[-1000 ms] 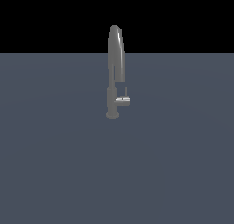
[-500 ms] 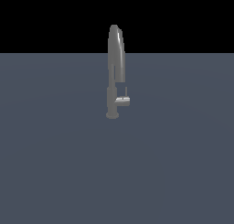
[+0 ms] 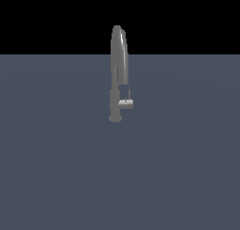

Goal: Turn on the faucet by rotating a designated handle.

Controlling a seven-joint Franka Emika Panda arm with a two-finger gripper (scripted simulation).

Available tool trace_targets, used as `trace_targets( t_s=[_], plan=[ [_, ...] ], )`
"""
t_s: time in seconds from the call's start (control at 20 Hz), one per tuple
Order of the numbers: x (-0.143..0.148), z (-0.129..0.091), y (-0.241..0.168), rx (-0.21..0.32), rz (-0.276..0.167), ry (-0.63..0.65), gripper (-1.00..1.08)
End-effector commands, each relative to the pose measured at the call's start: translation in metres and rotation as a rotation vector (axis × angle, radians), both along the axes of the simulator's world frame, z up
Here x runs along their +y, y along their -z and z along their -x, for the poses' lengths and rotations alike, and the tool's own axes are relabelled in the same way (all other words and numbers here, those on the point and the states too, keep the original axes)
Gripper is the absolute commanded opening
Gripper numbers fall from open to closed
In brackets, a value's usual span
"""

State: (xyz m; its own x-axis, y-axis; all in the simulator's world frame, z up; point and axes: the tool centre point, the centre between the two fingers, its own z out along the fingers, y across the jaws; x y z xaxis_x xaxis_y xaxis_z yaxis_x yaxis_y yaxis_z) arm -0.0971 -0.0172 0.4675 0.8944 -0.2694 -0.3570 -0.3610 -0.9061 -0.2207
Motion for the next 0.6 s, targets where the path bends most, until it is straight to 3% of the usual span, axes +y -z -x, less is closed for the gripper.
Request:
trace_targets(
  t_s=[0.0,0.55],
  plan=[
    [-0.001,-0.014,0.007,0.035,-0.031,0.029,-1.0],
    [-0.008,-0.073,0.047,0.188,-0.17,0.157,-1.0]
  ],
)
